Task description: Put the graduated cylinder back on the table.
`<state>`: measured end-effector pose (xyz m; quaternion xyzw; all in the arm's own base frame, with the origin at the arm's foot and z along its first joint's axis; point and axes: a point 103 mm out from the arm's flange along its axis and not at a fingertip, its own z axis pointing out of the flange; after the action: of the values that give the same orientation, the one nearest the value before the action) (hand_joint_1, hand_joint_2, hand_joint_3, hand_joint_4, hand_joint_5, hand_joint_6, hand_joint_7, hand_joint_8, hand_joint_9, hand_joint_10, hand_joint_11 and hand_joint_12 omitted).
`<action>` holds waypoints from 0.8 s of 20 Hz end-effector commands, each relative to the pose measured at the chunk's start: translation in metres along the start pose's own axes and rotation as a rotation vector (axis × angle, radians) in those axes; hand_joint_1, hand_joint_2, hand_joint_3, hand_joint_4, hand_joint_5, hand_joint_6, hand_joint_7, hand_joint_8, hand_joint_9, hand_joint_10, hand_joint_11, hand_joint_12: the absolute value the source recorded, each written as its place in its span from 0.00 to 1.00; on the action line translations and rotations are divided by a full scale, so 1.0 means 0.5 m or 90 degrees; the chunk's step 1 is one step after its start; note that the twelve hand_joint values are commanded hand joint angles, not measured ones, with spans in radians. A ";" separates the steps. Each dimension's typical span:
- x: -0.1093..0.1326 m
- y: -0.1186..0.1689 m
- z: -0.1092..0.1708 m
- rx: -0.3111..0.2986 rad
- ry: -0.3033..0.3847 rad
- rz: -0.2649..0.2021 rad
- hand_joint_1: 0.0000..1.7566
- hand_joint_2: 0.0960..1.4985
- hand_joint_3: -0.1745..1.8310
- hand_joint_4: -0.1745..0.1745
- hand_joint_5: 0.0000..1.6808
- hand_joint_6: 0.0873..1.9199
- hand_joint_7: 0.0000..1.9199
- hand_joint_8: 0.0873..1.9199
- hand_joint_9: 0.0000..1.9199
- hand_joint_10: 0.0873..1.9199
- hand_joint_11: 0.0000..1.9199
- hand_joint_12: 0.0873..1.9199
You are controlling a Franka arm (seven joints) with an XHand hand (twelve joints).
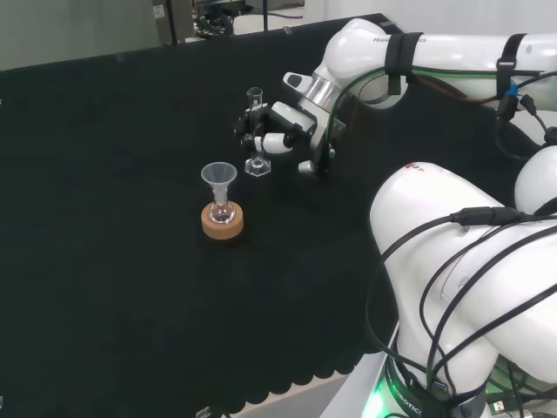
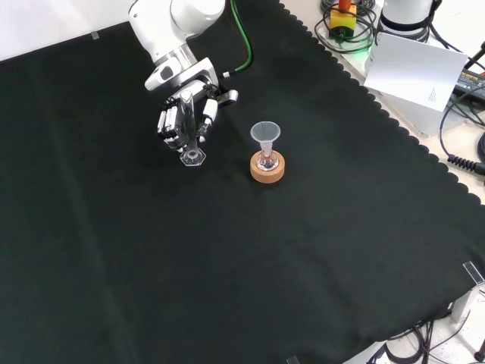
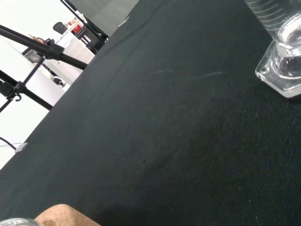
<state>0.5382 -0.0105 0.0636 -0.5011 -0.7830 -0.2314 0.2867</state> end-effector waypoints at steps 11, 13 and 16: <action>0.008 0.016 -0.053 0.009 -0.008 0.003 0.44 0.60 0.00 0.31 0.22 0.21 0.17 0.32 0.38 0.00 0.10 0.70; 0.008 0.015 -0.063 0.007 -0.010 0.004 0.43 0.59 0.00 0.31 0.22 0.19 0.15 0.32 0.37 0.00 0.08 0.71; 0.010 0.013 -0.078 0.001 -0.013 0.006 0.42 0.58 0.00 0.31 0.21 0.16 0.13 0.33 0.35 0.00 0.07 0.71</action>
<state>0.5510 -0.0238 0.0888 -0.5031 -0.7851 -0.2235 0.2839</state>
